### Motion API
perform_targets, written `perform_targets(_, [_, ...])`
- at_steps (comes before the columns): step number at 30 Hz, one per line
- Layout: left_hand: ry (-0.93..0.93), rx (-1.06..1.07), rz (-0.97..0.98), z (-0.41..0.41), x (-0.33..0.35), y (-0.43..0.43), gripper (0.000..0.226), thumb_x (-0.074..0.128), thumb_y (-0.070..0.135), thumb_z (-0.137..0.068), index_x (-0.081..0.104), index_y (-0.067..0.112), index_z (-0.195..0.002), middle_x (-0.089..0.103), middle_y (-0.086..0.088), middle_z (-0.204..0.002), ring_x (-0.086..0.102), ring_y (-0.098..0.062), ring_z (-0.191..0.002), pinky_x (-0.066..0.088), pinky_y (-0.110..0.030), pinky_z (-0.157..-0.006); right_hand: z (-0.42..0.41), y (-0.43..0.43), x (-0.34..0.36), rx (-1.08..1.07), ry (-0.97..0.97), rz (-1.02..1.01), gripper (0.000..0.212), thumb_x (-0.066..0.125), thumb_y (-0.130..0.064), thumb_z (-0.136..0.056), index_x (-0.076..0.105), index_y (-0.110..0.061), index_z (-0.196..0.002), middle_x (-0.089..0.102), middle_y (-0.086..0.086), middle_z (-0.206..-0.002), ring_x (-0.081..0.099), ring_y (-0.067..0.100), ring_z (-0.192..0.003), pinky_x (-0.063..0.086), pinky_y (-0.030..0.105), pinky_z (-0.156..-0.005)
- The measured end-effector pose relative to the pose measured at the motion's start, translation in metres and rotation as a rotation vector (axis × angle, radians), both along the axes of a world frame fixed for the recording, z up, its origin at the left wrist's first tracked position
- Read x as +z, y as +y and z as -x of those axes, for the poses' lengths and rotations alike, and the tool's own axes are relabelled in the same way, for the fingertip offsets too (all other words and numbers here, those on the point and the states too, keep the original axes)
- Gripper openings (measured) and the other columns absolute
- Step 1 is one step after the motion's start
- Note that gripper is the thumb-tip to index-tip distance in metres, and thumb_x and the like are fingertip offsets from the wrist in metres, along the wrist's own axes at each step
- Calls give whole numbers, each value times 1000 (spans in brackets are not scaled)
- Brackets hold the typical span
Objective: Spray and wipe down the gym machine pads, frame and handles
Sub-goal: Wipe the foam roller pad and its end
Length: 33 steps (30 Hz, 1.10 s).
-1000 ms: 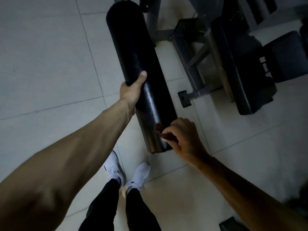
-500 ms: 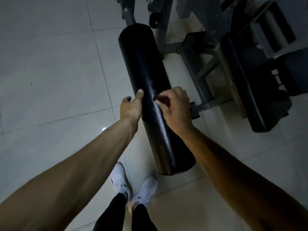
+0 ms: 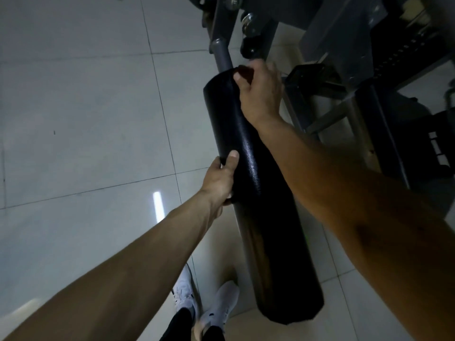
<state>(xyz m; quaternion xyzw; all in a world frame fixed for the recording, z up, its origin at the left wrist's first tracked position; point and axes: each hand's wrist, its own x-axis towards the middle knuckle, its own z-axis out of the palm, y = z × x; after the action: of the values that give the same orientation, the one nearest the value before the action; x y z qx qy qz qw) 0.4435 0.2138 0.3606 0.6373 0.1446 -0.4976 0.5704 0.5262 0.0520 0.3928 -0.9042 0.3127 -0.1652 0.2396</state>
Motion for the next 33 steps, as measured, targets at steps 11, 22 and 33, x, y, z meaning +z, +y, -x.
perform_targets(11, [-18,82,-32,11,26,-3,45,50,63,-100,58,27,-126,69,2,-118,67,-18,-99,52,-28,-60,133,22,4,344,129,74,22,64,-35,-98,67,-22,-115,59,6,-116,54,25,-111,40,40,-93])
perform_targets(22, [-248,244,-91,42,28,-20,49,59,59,-97,64,18,-123,72,2,-110,69,-16,-95,57,-40,-95,369,63,-2,466,169,9,24,76,-28,-90,67,-18,-109,59,1,-104,54,21,-93,37,31,-82])
perform_targets(33, [-85,83,-66,92,18,8,83,65,86,-70,66,22,-123,77,3,-109,74,-20,-97,59,-42,-80,312,62,-5,450,110,88,25,70,-38,-93,69,-22,-112,57,2,-107,55,24,-101,40,39,-85])
